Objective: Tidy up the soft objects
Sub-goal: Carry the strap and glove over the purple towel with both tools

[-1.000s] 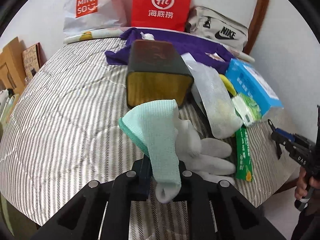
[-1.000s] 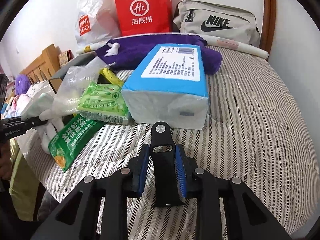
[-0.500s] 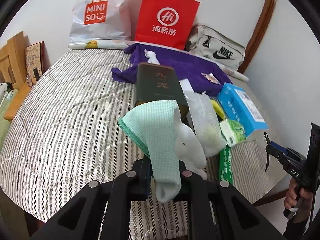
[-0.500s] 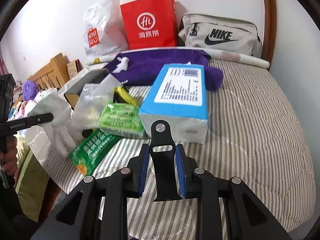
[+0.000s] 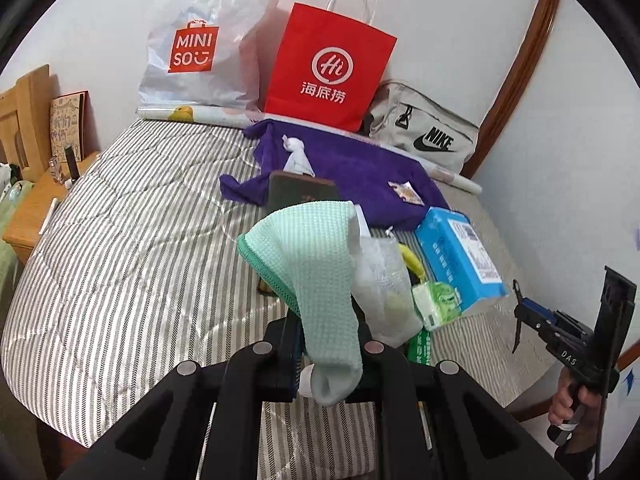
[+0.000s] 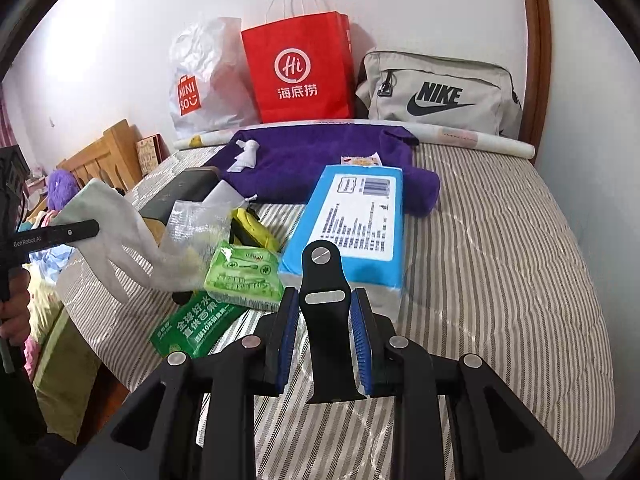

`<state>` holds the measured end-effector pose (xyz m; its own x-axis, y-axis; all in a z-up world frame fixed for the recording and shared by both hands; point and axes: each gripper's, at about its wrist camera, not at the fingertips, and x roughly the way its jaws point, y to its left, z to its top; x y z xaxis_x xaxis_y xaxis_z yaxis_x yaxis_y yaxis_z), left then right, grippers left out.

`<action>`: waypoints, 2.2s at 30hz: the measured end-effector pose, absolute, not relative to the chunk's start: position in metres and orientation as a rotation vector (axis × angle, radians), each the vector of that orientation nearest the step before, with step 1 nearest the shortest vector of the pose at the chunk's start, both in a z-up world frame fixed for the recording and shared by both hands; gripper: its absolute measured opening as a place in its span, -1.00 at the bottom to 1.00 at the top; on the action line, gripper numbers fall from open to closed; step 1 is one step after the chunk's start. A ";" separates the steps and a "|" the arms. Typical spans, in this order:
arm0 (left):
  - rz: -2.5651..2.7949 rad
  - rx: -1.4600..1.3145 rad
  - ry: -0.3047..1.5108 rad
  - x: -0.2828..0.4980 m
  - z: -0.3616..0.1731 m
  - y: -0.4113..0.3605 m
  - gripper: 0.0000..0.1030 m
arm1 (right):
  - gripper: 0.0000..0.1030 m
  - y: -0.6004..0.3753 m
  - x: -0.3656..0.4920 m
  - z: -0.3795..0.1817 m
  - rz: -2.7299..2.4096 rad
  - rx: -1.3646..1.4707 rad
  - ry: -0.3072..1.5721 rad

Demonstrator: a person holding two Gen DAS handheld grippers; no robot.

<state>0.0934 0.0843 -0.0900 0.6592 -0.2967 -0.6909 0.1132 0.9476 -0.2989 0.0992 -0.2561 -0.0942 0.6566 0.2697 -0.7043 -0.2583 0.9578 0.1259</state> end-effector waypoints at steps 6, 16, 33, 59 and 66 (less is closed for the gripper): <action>-0.241 -0.262 0.789 0.097 -0.075 0.091 -0.75 | -0.48 -0.253 0.106 -0.084 0.306 0.003 0.787; -0.230 -0.250 0.759 0.124 -0.054 0.089 -0.75 | -0.48 -0.253 0.135 -0.069 0.314 -0.004 0.777; -0.249 -0.278 0.735 0.211 -0.028 0.078 -0.75 | -0.48 -0.238 0.221 -0.048 0.345 -0.054 0.758; -0.325 -0.346 0.886 0.336 -0.065 0.050 -0.75 | -0.48 -0.231 0.352 -0.093 0.310 -0.056 0.885; -0.313 -0.312 0.999 0.361 -0.101 0.039 -0.75 | -0.48 -0.231 0.370 -0.113 0.302 -0.073 0.957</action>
<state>0.3614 0.0390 -0.1010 0.5046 -0.3956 -0.7674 0.1139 0.9116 -0.3950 0.3698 -0.2309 -0.1134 0.5372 0.2217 -0.8138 -0.2856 0.9557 0.0718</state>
